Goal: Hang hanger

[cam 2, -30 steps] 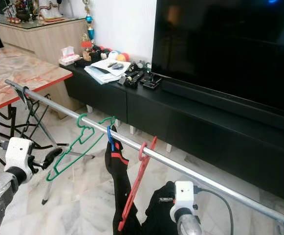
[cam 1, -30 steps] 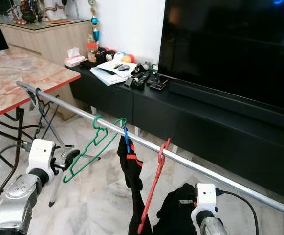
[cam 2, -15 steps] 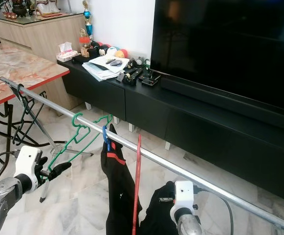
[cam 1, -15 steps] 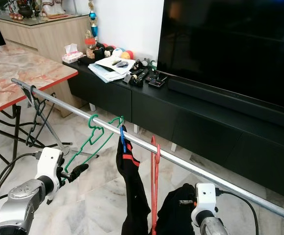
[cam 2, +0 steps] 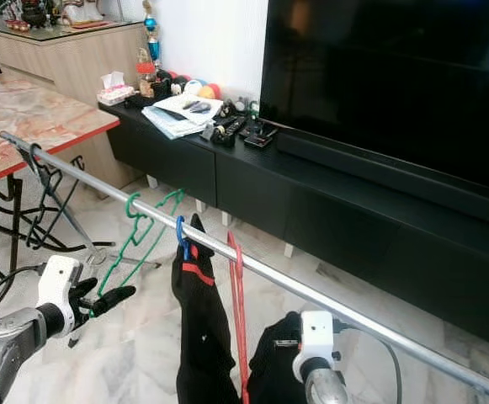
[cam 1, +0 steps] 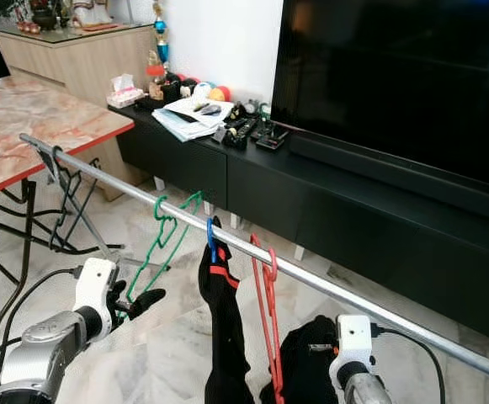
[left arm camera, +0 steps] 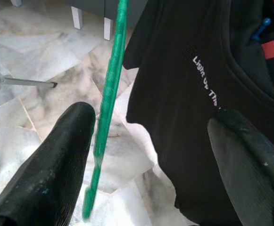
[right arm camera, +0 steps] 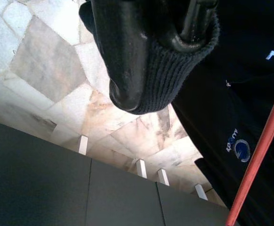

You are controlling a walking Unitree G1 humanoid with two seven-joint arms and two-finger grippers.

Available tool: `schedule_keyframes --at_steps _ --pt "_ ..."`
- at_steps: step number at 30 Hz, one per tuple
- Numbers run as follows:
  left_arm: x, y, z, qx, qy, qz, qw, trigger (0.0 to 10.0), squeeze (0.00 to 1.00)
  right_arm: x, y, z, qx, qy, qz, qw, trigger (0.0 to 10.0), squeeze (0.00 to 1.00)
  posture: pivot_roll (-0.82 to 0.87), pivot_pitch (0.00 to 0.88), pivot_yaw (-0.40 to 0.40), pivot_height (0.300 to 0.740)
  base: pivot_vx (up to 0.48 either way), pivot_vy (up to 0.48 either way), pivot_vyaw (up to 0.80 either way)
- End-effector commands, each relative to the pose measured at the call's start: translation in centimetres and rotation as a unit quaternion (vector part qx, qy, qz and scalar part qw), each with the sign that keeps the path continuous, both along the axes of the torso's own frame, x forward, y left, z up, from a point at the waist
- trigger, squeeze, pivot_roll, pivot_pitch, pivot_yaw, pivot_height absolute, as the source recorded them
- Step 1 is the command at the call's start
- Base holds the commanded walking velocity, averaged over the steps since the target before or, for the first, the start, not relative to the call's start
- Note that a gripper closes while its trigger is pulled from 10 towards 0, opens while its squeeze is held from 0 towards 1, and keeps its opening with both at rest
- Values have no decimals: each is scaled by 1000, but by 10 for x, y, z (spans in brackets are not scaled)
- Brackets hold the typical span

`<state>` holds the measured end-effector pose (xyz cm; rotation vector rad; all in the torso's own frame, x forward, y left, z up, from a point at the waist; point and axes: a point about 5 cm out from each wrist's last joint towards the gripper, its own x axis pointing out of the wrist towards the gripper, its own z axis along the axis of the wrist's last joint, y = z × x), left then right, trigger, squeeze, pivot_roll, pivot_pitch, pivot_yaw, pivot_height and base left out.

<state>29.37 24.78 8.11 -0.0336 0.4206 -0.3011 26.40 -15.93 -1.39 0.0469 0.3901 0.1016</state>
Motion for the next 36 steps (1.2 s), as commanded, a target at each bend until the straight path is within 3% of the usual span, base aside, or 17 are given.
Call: schedule_keyframes --at_steps 1,6,9,14,23,26,32,33,36 --pt "10 2 15 22 -37 16 999 10000 0 2 -1 3 -3 -9 -2 1000 10000 0 94 5 -1 740 0 0 0" --pt "17 3 18 52 -62 59 995 10000 0 2 -1 2 -3 -8 -2 1000 10000 0 97 9 0 740 0 0 0" --pt "23 -13 12 27 -67 66 995 10000 0 3 0 3 -2 -10 -1 1000 10000 0 89 12 0 740 0 0 0" --pt "32 -24 6 32 -66 65 995 10000 0 3 -2 3 -4 -10 -3 1000 10000 0 87 15 -1 740 0 0 0" --pt "53 -31 4 76 -74 104 989 10000 0 2 -4 3 -5 -12 -6 1000 10000 0 58 27 3 740 0 0 0" --pt "63 -36 10 73 -73 110 988 10000 0 1 -7 4 -7 -16 -8 1000 10000 0 44 34 -1 740 0 0 0" --pt "70 -36 13 99 -69 127 985 10000 0 -5 -12 3 -11 -20 -11 1000 10000 0 27 59 -7 740 0 0 0" --pt "71 -37 15 98 -74 127 984 0 0 -6 -13 3 -11 -20 -12 1000 10000 0 26 64 -9 740 0 0 0" --pt "75 -38 20 98 -82 128 984 0 0 -9 -14 2 -11 -21 -13 1000 10000 0 25 70 -13 740 0 0 0"
